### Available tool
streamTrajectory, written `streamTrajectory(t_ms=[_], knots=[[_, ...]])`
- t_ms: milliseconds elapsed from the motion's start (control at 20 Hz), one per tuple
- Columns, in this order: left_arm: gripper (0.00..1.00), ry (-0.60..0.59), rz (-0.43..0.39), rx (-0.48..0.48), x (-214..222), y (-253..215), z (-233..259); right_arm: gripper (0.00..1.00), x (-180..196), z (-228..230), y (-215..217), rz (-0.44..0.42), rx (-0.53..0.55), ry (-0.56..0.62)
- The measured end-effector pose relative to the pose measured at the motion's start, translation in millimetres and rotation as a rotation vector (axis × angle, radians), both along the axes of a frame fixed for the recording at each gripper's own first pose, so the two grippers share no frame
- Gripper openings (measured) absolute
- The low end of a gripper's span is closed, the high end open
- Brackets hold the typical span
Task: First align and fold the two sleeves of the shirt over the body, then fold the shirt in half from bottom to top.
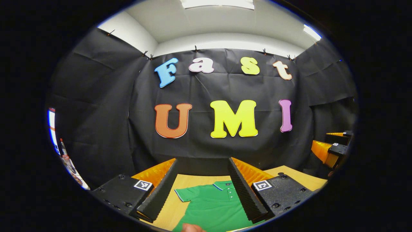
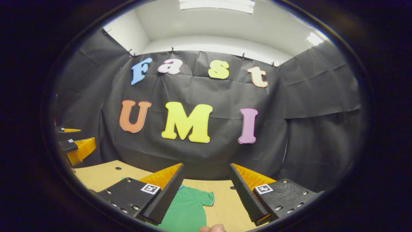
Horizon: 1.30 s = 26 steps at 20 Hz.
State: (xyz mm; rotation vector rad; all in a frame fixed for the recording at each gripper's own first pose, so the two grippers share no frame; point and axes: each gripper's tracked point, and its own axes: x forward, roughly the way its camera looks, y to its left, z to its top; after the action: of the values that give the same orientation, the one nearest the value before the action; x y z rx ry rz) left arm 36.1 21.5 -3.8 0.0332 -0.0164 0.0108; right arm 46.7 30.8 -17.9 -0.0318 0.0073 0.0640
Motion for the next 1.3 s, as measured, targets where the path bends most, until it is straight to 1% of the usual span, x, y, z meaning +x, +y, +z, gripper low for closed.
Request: streamTrajectory(t_ms=[50,100,150,200,250,450,650,700,750,850,950,1000,1150,1300], knots=[[0.98,0.006,-0.004,-0.003,2.4,-1.6,-2.5,0.91,4.2,-0.8,4.3,0.003,0.008,0.01],[0.9,0.017,-0.007,-0.007,6.6,-0.8,-6.9,0.92,7.7,-1.0,7.3,0.005,0.024,0.016],[0.98,0.026,-0.007,-0.008,7.7,-0.5,-11.2,0.92,11.0,-2.9,8.0,0.002,0.03,0.025],[0.9,0.034,-0.009,-0.007,9.4,1.0,-12.7,0.91,13.5,-5.0,9.7,0.004,0.031,0.035],[0.98,0.039,-0.009,-0.006,12.4,1.7,-14.9,0.91,15.5,-7.2,12.3,0.007,0.028,0.042],[0.98,0.028,-0.007,0.002,22.0,0.5,-12.2,0.91,25.1,-7.4,14.5,0.01,0.012,0.05],[0.98,0.019,-0.025,0.006,27.2,-7.1,-11.8,0.91,37.5,-8.8,14.9,0.013,0.009,0.055],[0.98,0.022,-0.028,0.005,27.3,-7.7,-13.2,0.89,47.7,-14.1,14.1,0.01,-0.006,0.075],[0.98,0.023,-0.03,0.003,27.6,-8.7,-13.9,0.89,59.7,-25.0,9.8,0.002,-0.013,0.112],[0.98,0.028,-0.032,0.0,29.1,-10.8,-16.1,0.91,92.4,-45.5,11.4,0.022,0.018,0.217],[0.98,0.031,-0.028,0.003,31.4,-9.3,-14.1,0.91,135.8,-76.4,1.6,-0.006,0.042,0.341],[0.98,0.032,-0.027,0.003,31.9,-8.8,-14.8,0.92,158.7,-98.5,-0.2,-0.005,0.046,0.425],[0.98,0.048,-0.02,0.002,37.4,-9.3,-20.4,0.92,208.1,-160.2,0.5,0.014,0.051,0.636],[0.98,0.073,-0.013,-0.014,41.5,-9.5,-28.6,0.92,250.1,-220.9,-9.7,-0.002,0.013,0.757]])
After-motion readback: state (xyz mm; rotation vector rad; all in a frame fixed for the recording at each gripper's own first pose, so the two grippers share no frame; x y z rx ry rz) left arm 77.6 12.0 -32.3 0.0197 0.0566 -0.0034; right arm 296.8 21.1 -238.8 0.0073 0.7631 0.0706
